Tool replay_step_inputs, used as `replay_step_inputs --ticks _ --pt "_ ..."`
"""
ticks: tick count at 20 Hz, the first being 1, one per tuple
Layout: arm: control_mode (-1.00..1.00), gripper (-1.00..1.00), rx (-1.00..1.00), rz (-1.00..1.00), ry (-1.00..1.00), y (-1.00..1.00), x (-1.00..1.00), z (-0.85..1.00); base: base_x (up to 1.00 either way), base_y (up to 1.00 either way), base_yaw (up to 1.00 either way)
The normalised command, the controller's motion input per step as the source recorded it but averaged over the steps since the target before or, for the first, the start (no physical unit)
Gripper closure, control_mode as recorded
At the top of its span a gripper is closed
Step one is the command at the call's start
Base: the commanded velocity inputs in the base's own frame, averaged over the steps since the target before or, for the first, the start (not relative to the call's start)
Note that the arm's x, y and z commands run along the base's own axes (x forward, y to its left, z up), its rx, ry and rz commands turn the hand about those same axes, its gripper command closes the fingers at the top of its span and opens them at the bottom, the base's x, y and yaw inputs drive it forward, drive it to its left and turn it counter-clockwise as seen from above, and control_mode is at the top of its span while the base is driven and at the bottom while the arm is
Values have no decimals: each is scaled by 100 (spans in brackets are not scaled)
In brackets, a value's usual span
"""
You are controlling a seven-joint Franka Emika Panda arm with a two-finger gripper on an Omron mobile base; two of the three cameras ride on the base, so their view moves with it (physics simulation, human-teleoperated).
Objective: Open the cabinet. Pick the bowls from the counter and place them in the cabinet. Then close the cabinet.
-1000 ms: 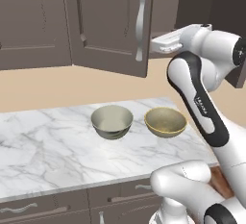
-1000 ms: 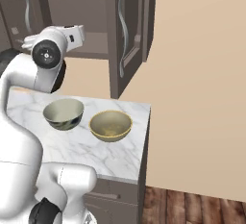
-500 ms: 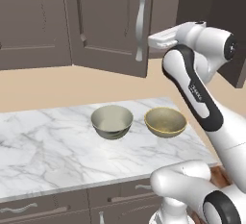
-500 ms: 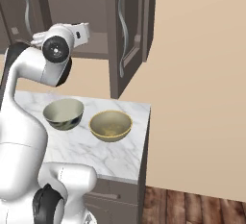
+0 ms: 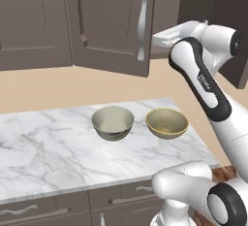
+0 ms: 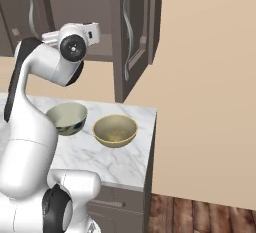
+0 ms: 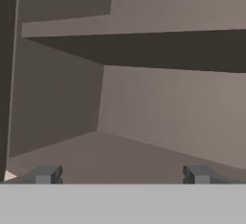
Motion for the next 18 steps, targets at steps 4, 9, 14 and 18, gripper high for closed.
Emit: replay_step_inputs --ticks 4,9,14,18 --pt "-100 -100 1 16 5 0 0 0 0 0 0" --pt "-100 -100 0 10 0 -1 1 0 0 0 0" --pt "-100 -100 0 1 -3 11 3 -5 0 0 0" --pt "-100 -100 0 0 -3 13 10 -6 0 0 0"
